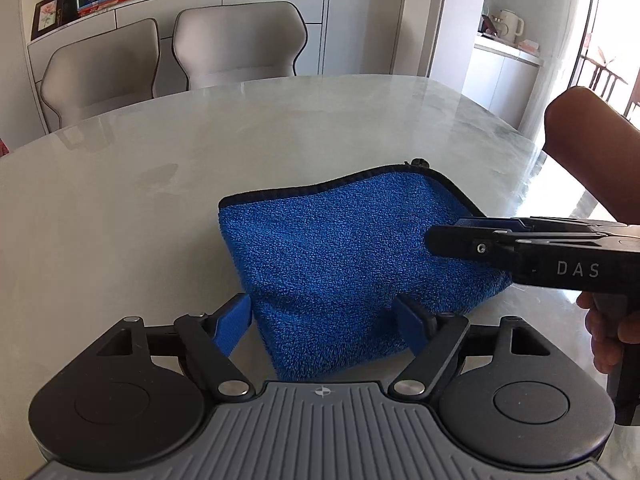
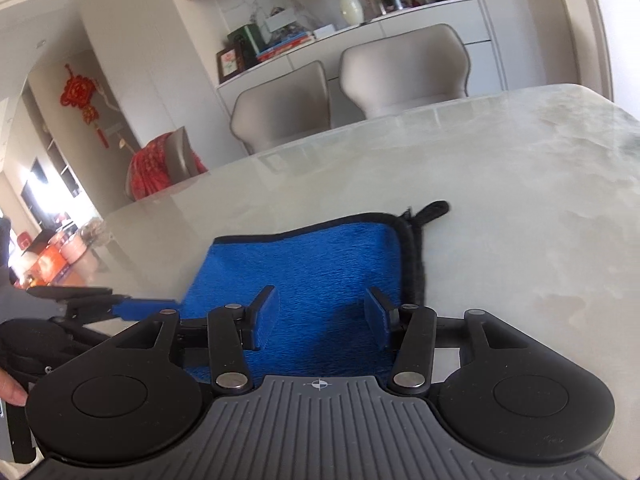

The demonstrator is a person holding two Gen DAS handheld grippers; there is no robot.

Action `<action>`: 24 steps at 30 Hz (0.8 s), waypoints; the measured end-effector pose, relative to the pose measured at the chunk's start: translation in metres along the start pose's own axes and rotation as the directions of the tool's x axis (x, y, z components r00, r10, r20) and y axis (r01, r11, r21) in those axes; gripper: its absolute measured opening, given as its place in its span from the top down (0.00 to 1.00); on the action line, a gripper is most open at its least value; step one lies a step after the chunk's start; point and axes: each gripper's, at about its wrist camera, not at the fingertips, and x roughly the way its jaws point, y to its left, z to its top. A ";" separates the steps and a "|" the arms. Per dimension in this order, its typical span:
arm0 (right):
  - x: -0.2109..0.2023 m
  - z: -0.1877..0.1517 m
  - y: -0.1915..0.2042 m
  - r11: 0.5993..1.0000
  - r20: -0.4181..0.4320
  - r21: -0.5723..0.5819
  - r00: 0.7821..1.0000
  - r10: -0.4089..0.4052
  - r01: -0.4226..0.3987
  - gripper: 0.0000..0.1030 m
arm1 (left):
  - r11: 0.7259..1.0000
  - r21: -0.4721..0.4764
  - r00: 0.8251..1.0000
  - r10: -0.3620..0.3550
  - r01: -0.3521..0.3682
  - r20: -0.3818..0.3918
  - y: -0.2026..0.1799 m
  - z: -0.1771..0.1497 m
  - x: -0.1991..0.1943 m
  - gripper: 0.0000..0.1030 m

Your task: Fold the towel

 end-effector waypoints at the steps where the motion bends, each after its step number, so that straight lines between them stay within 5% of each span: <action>1: -0.001 0.001 -0.001 1.000 0.006 0.004 1.000 -0.011 0.011 0.53 | 1.000 0.000 1.000 -0.002 0.002 0.003 0.001 -0.001 0.001 0.19; 7: -0.021 0.008 0.012 0.998 0.035 -0.033 0.998 -0.046 0.048 0.45 | 1.000 0.005 1.000 0.004 -0.004 0.028 0.004 -0.004 -0.011 0.19; 15: -0.060 0.005 0.038 0.999 0.085 -0.026 0.996 -0.023 0.025 0.04 | 0.999 -0.045 0.998 -0.013 0.016 0.054 0.010 -0.014 -0.051 0.19; 24: -0.098 -0.017 0.067 0.998 0.042 -0.053 0.999 -0.024 0.026 0.01 | 0.996 -0.085 0.999 0.043 -0.041 0.029 0.012 -0.045 -0.099 0.15</action>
